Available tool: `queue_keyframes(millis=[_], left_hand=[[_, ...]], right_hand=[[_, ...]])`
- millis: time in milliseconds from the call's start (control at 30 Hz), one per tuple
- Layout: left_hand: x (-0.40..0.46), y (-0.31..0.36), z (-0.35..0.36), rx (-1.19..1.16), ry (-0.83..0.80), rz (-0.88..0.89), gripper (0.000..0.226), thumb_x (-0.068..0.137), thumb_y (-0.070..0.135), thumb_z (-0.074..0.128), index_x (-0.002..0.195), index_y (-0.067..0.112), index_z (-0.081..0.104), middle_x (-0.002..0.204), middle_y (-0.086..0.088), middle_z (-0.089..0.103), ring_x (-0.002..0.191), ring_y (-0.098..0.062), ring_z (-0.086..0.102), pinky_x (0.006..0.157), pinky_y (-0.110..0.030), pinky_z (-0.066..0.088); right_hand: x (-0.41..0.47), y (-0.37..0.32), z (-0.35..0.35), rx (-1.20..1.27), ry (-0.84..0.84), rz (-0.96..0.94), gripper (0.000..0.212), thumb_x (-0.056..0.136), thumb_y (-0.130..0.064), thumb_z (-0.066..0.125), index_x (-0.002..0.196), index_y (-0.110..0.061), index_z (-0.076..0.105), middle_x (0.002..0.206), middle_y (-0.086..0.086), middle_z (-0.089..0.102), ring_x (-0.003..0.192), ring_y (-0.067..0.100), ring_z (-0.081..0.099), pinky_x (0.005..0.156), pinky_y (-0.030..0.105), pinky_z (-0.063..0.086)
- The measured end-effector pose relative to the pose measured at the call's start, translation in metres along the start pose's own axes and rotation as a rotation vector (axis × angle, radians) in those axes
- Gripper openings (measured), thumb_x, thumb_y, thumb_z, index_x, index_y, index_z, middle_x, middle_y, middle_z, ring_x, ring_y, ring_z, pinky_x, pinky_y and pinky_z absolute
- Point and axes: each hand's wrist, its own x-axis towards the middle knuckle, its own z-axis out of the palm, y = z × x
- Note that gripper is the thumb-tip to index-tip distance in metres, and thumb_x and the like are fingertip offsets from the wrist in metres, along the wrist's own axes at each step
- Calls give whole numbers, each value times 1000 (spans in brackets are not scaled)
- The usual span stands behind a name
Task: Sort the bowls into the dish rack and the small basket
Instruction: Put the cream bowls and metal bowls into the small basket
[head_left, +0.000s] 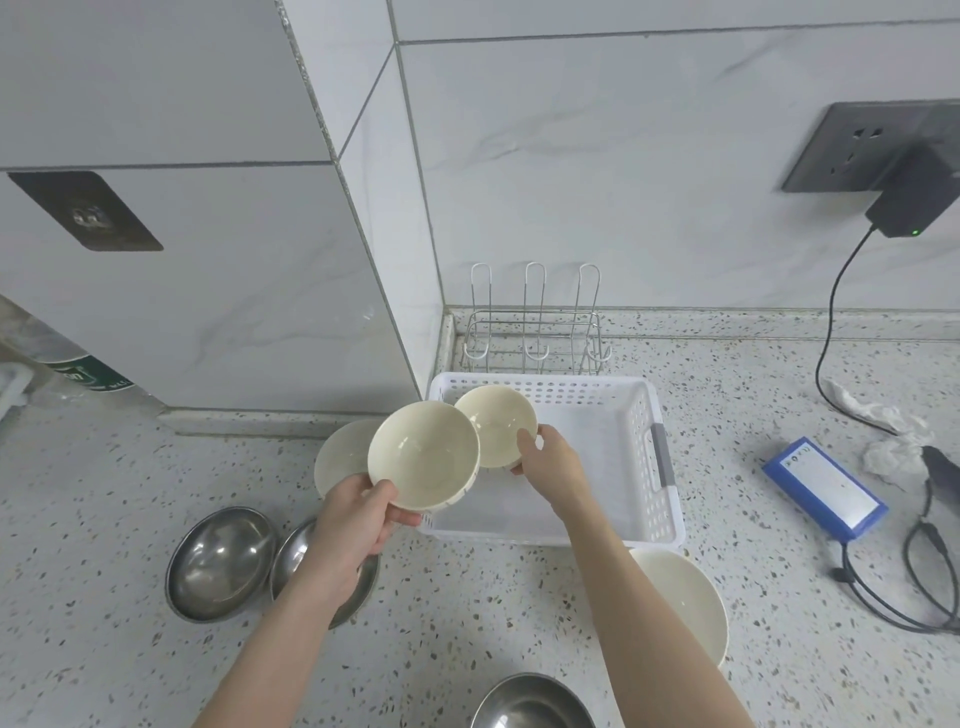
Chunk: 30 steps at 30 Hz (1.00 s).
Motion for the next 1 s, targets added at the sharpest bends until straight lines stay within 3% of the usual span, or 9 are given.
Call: queue_keyframes(millis=[100,233,367,567,633,733,800,900,1000], left_hand=[[6,5,9,61,-18,27,21,93,7,46,104,17,61,71,-14,75,34,-1,40,37,-17,30],[17,12,25,160,-19,86,15,93,12,49,101,21,58,67,-6,76,36,2,47,48,-27,33],[30,19,43,200,-30,106,12,92,15,49,100,19,57,65,0,75,35,5,47,50,-28,33],[47,23,58,293,-67,164,15,93,21,48,104,17,58,65,5,75,38,6,50,51,-28,35],[52,23,59,300,-71,172,26,96,28,49,117,15,54,66,7,75,54,4,61,57,-30,39],[57,21,60,333,-57,170,51,97,44,47,141,24,35,71,10,76,101,-23,67,76,-37,44],[60,19,59,378,-41,180,55,96,46,47,145,25,32,86,6,78,107,-22,64,88,-40,47],[60,16,58,381,-47,190,51,96,34,51,143,26,36,89,3,77,82,3,67,78,-35,48],[61,13,58,370,-54,192,45,94,26,53,138,27,42,77,6,76,70,9,67,70,-29,46]], right_hand=[[-7,-3,-13,-120,122,8,44,99,-45,27,116,-16,56,100,6,71,100,27,60,88,39,48],[-24,-8,-27,113,89,-151,31,98,-48,32,90,-33,59,71,-3,73,83,13,63,68,28,46],[-30,-11,-32,146,4,-225,33,89,-55,42,105,-34,63,68,-5,73,84,11,65,66,24,43],[-18,-17,-30,-110,67,-258,29,88,-19,47,115,-18,58,76,9,73,66,25,60,59,32,45],[-12,-19,-29,-143,83,-241,30,89,-19,46,117,-17,57,80,13,72,76,30,63,64,35,48],[-3,-21,-24,-193,104,-222,32,90,-21,46,119,-15,57,87,12,72,85,33,64,72,36,49],[2,-21,-22,-227,110,-215,32,90,-22,45,120,-14,57,86,12,69,87,35,63,74,37,48],[6,-21,-19,-269,109,-205,31,91,-22,45,118,-13,57,80,9,61,87,35,62,72,36,46],[8,-21,-17,-283,118,-204,30,91,-22,45,116,-13,59,81,9,62,87,34,62,68,34,42]])
